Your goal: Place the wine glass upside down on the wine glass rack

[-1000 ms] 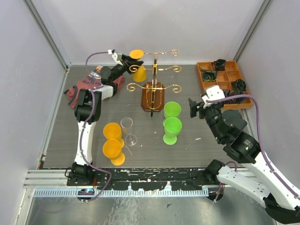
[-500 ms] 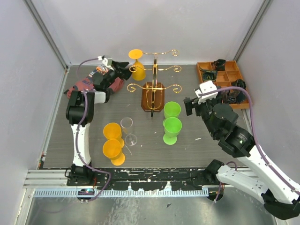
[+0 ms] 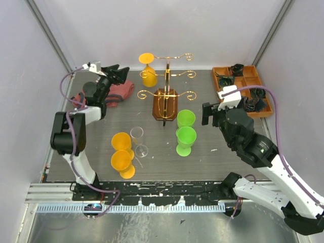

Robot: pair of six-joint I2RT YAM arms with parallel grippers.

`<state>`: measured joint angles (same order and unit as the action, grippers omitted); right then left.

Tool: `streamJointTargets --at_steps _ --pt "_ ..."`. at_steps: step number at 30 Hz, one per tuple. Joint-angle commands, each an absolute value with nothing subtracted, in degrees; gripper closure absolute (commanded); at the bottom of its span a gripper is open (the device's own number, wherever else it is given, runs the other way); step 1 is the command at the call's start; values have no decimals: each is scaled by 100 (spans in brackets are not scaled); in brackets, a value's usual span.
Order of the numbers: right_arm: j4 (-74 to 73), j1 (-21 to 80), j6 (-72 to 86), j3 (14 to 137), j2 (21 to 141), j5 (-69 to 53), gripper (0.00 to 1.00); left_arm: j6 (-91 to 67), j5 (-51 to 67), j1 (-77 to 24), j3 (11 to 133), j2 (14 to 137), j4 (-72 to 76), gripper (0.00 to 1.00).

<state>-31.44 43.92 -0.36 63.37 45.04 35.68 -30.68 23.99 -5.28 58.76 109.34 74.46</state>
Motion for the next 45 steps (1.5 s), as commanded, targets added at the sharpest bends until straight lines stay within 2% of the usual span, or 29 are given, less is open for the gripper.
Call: streamJointTargets --at_steps 1,6,12,17,22,30,37,45 --pt "-3500 4427 906 6078 4084 3650 7 -2369 1674 -692 5853 9708 5927 24" --pt "-3716 4426 1287 5635 4016 3466 7 -1143 907 -1067 6143 8548 3643 20" --pt "-3789 4424 1509 5522 4256 3354 7 -1171 576 -1145 6555 7449 1281 20" --pt "-3736 4425 1695 5538 4325 3397 7 -1126 290 -1322 6203 6419 -218 20" --pt "-3882 4421 1989 5696 4448 3596 7 -1026 163 -1598 5500 5681 -824 20" --pt "-3969 4424 2347 5581 4800 2994 7 -966 180 -1817 5548 5185 -1694 22" --pt "-3970 4427 2644 5186 4869 2263 9 -892 176 -1890 5563 4909 -1837 21" --pt "-4021 4426 2852 4634 4744 2176 13 -920 194 -1913 5580 4977 -1803 21"
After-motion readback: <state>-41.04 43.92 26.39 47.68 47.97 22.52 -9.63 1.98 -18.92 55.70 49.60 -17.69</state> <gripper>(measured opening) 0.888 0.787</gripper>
